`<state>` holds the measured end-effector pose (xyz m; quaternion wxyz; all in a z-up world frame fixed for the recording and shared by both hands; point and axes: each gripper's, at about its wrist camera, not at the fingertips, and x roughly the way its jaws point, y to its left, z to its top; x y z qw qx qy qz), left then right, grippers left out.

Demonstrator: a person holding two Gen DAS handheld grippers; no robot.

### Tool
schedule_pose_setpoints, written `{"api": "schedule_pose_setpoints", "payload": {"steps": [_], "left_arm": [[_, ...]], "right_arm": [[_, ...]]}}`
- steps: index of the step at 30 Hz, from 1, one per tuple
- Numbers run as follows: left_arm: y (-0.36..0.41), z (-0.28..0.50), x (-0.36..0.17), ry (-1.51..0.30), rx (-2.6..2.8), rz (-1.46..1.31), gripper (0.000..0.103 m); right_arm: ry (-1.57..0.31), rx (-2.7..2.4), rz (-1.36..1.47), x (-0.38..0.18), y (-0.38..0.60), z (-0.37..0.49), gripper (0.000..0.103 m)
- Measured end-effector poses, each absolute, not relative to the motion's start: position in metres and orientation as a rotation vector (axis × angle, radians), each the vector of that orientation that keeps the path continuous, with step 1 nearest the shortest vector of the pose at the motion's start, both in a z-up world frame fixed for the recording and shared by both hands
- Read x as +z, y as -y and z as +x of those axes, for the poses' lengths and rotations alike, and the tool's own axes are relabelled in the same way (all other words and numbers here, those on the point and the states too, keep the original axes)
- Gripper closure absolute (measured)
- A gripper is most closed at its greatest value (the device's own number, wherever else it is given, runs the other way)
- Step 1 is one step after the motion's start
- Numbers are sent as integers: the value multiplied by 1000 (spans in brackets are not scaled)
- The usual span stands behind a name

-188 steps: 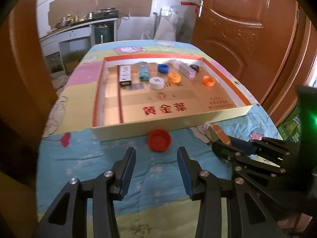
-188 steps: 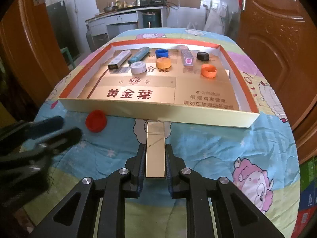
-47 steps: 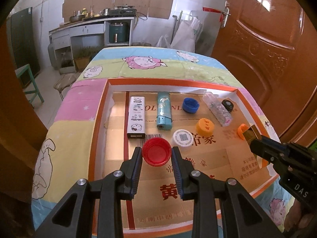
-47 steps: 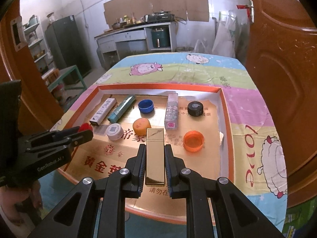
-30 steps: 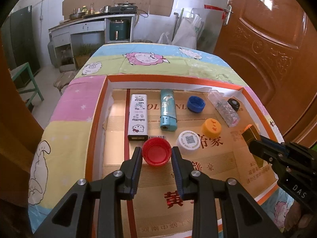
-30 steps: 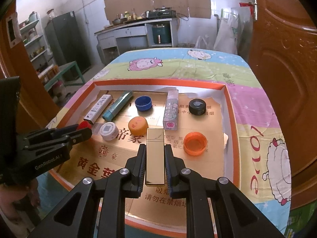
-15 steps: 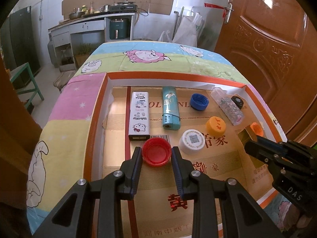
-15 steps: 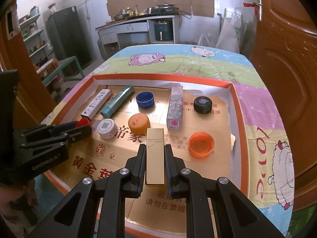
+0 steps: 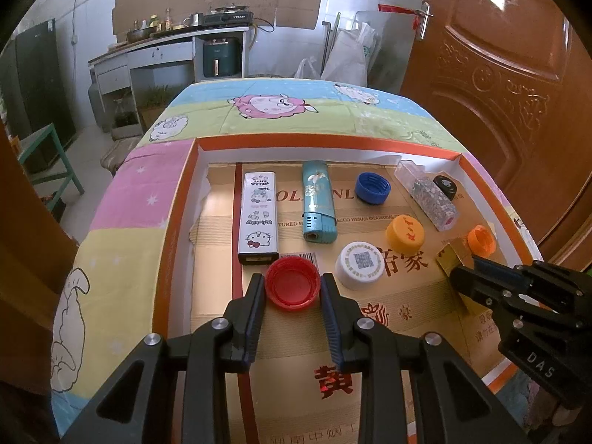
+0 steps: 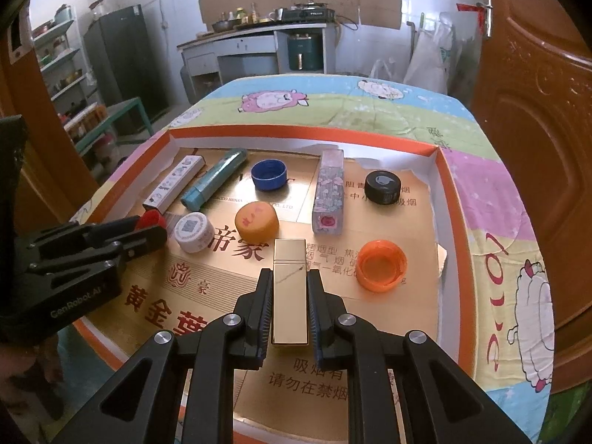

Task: Organize rigid objects
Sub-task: 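Carry the red cap with the left tool while the right tool carries the gold bar into the box, then open both tools to release the red cap and gold bar inside the box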

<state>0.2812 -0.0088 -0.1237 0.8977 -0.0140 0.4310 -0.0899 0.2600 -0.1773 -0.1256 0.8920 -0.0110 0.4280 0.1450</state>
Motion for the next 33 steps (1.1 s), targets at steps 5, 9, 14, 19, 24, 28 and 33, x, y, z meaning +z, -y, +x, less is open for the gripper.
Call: {"api": "schedule_pose_setpoints", "payload": {"steps": [5,9,14,19,24,28,33], "left_arm": [[10,281,-124,-890,-188,-18,72],[11,282,-123,-890,-187,-17,72],[11,282,-123,-886,-191,-25,72],[10,280,-120,-883,-192,-32,72],[8,277,-118,-872,-189,-38,72],[7,274,-115,-866,-187,-42,72],[7,270,-113,-860,-187,-45,72]], "right_arm": [[-892,297,-27,-128,176,261,84],[-892,299,-24,-128,176,261,80],[-887,295,-28,-128,176,261,73],[-881,288,-29,-127,177,259,72],[-871,284,-19,-123,180,257,72],[-862,274,-10,-121,183,254,72],[-846,245,4,-115,187,248,72]]}}
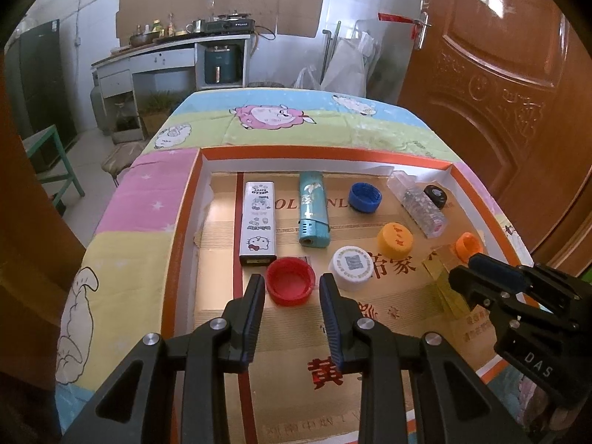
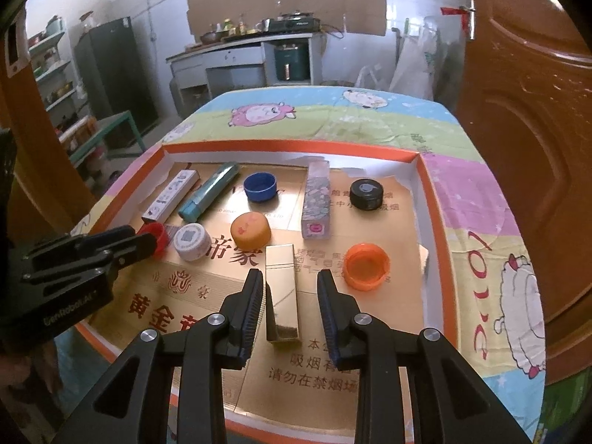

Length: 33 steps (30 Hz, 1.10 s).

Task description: Organize rigid objects

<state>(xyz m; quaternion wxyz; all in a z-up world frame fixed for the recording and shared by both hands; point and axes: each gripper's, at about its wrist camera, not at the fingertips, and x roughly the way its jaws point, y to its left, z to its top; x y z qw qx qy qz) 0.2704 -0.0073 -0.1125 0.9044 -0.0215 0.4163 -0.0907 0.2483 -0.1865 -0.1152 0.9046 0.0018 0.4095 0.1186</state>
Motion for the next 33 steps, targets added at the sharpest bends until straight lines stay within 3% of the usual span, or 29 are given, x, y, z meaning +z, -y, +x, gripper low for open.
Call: {"api": "schedule_pose_setpoints", "payload": {"steps": [33], "left_arm": [[17,205,-64,-750,-135,-13,72]], "right_arm": [[-730,146,54,-67,183,185,72]]}}
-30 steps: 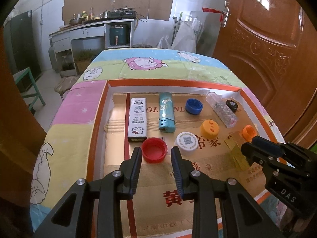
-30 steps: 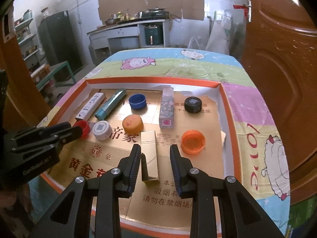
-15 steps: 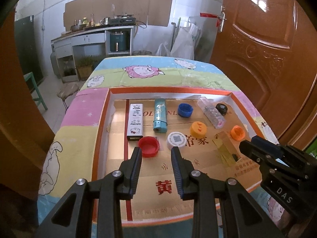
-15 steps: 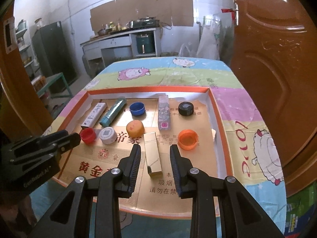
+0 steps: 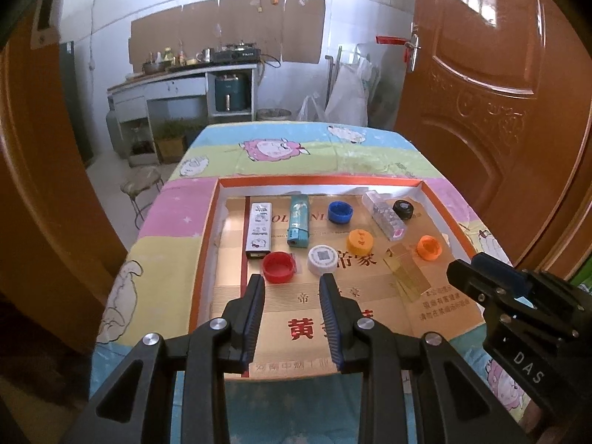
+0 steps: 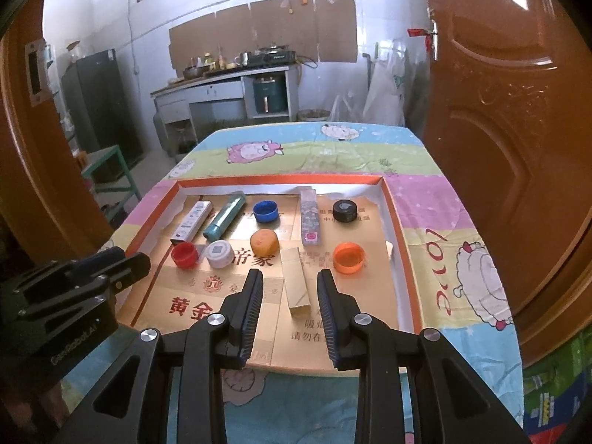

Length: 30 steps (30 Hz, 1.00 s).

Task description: Organize rigid objects

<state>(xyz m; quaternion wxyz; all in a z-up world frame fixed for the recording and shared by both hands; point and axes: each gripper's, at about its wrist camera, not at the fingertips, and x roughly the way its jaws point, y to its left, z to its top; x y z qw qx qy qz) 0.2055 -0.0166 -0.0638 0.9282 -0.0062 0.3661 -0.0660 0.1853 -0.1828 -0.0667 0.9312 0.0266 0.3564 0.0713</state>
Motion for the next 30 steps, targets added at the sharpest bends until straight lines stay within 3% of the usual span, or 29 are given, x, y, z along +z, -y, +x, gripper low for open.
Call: {"api": "schedule_pose_setpoints", "payload": {"steps": [30], "left_arm": [[15,108,-3,-545,-59,-17,73]], "right_arm": [[-543,106,33,-5,171,87,72]]}}
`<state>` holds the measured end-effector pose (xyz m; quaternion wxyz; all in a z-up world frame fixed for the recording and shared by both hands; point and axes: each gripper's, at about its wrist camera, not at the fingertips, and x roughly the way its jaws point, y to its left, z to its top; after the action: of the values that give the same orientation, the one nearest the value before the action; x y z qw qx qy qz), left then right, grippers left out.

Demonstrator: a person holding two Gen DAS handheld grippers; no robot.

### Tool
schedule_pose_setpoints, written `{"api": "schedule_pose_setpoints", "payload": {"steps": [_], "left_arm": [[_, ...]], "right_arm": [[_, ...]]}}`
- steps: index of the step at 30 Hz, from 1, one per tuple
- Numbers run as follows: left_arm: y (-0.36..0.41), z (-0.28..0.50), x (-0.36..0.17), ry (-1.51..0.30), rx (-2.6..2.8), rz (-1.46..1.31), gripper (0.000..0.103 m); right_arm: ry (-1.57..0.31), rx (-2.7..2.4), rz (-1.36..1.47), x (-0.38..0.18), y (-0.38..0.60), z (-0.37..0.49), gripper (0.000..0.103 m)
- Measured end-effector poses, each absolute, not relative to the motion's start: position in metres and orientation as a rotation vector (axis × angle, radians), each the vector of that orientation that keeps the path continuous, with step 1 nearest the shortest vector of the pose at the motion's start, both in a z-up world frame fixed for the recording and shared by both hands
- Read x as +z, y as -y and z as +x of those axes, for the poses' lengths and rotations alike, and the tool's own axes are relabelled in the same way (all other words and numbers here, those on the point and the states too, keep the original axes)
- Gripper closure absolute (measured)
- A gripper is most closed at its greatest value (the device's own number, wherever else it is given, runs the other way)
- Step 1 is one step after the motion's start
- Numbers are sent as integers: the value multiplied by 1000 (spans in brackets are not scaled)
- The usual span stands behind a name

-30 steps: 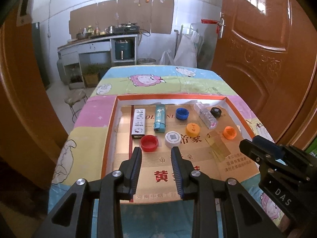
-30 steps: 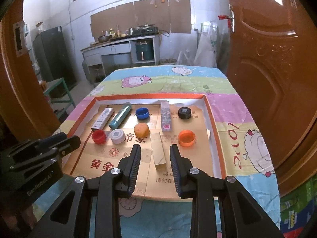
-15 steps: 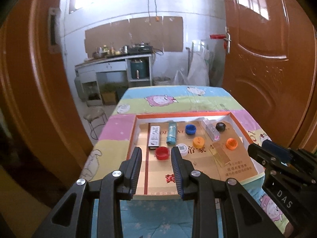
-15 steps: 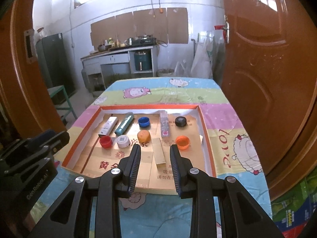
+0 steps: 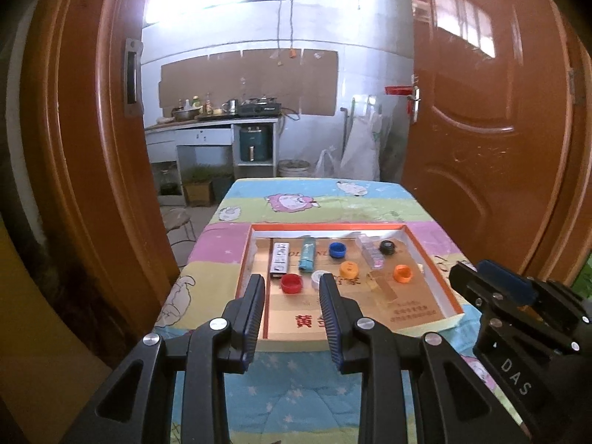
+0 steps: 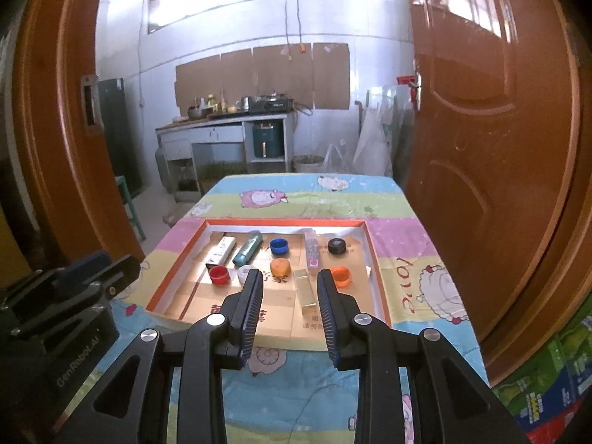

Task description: Organize rigid objects

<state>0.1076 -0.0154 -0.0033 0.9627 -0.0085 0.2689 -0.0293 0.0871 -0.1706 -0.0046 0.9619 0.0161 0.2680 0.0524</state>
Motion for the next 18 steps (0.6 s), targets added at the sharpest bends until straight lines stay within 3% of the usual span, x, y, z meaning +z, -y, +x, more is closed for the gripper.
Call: {"api": "schedule_pose_setpoints", "payload": {"steps": [18], "left_arm": [[17,49,3,-497,-105,-3,72]], "right_arm": [[-486,50,15,10,168,22,72]]}}
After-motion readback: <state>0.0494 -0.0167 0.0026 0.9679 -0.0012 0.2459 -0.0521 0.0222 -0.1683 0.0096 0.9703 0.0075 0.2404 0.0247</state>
